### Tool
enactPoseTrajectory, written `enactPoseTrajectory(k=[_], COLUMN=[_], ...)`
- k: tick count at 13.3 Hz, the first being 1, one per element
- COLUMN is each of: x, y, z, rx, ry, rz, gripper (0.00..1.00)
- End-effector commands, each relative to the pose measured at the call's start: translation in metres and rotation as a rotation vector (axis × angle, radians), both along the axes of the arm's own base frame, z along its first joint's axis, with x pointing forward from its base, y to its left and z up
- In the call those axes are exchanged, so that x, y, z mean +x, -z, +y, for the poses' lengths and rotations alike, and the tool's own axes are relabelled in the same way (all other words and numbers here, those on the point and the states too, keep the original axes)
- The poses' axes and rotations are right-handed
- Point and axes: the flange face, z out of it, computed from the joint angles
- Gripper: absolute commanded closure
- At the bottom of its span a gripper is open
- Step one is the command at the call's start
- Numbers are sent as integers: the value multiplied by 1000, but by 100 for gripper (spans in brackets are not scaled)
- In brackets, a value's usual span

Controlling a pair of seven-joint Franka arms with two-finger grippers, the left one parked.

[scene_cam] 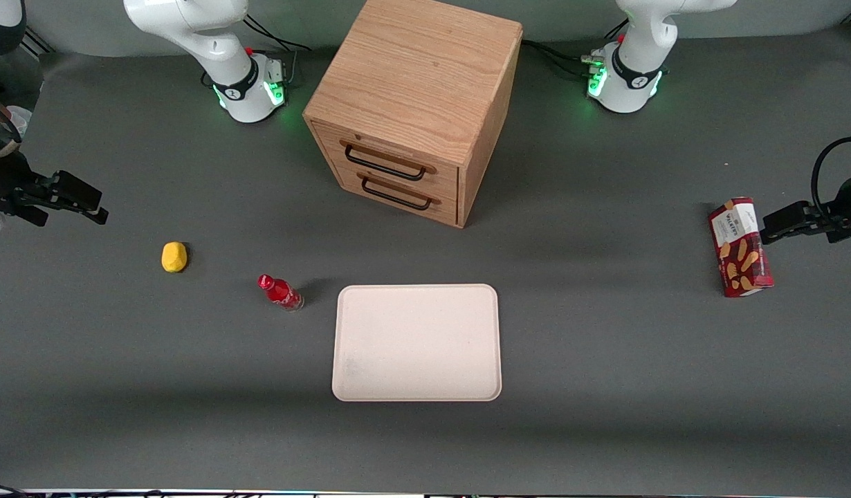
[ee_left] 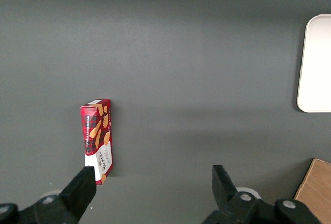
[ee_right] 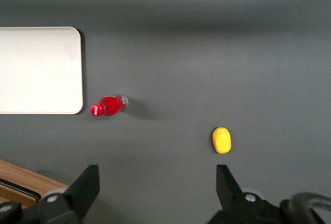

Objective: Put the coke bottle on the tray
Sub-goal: 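Move the right gripper toward the red Coca-Cola bottle lying on the table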

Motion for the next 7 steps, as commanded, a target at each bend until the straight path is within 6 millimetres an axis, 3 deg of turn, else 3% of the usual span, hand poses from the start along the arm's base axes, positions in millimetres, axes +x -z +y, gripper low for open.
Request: enactPoseTrajectory(k=[1,7], x=[-6,-7], y=[-6,-4], z=[0,0], rx=[14,14], ry=[-20,-20], rz=[-2,12], gripper=[0,0])
